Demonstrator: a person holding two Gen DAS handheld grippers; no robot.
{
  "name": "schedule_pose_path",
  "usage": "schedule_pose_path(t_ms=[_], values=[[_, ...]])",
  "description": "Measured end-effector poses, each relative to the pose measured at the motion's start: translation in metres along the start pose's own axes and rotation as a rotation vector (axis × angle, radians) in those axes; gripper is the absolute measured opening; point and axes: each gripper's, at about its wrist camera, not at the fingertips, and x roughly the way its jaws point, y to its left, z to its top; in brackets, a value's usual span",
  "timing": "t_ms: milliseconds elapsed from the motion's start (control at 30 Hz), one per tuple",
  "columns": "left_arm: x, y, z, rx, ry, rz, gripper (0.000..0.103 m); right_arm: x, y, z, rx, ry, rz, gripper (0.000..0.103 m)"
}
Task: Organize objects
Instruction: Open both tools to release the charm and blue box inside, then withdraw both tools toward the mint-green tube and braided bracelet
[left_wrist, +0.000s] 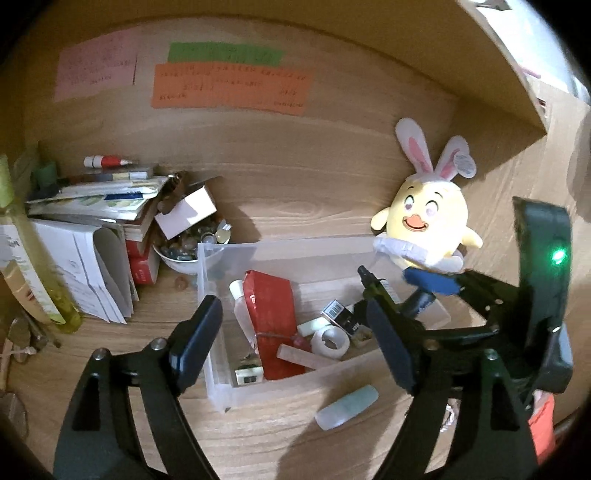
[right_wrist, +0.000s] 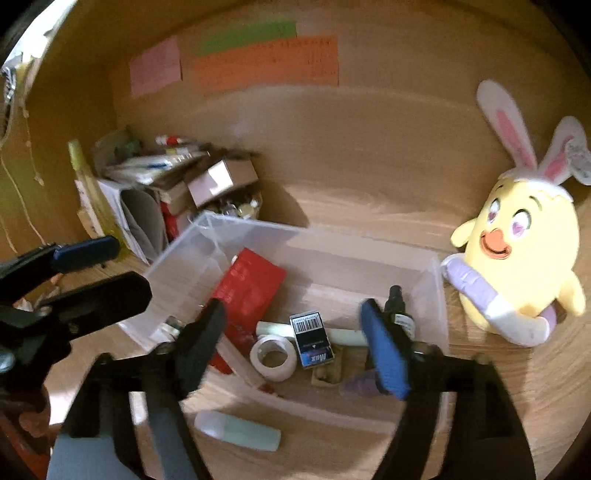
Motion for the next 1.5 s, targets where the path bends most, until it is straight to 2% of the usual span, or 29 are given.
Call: schedule_pose_path(t_ms=[67,133,300,567,967,1233,1367,1467,1500], values=[[-0.005,-0.003,-0.002,0.015,-0.004,0.014,0.084,-0.011,-0.001,-0.002,0.003,-0.022,-0.003,0.083],[-0.01,-0.004,-0.006,0.019,-0.009,0.022,0.097,-0.02,-0.002,-0.005,0.002,-0.027,-0.017,0.083],[-0.019,-0.004,-0.014,0.015,-0.006,0.0,0.097,-0.038,-0.014,-0.019,0.031,-0.029,-0.022,0.084],[-0.012,-0.007,-0.038,0.03,0.093,0.003,0.098,-0.057,-0.032,-0.057,0.064,0.019,-0.015,0.087],[0.023,-0.017,-0.078,0.054,0.243,0.009,0.098,-0.042,-0.027,-0.118,0.095,0.17,-0.007,0.087],[0.037,-0.024,-0.089,0.078,0.295,0.002,0.098,-0.03,-0.023,-0.135,0.083,0.243,-0.052,0.087],[0.049,-0.026,-0.092,0.082,0.331,0.006,0.098,-0.025,-0.022,-0.134,0.081,0.257,-0.054,0.082],[0.056,-0.026,-0.093,0.075,0.36,-0.011,0.098,-0.026,-0.02,-0.135,0.064,0.255,-0.065,0.062],[0.058,-0.026,-0.093,0.07,0.369,-0.023,0.098,-0.026,-0.019,-0.134,0.054,0.251,-0.064,0.048]])
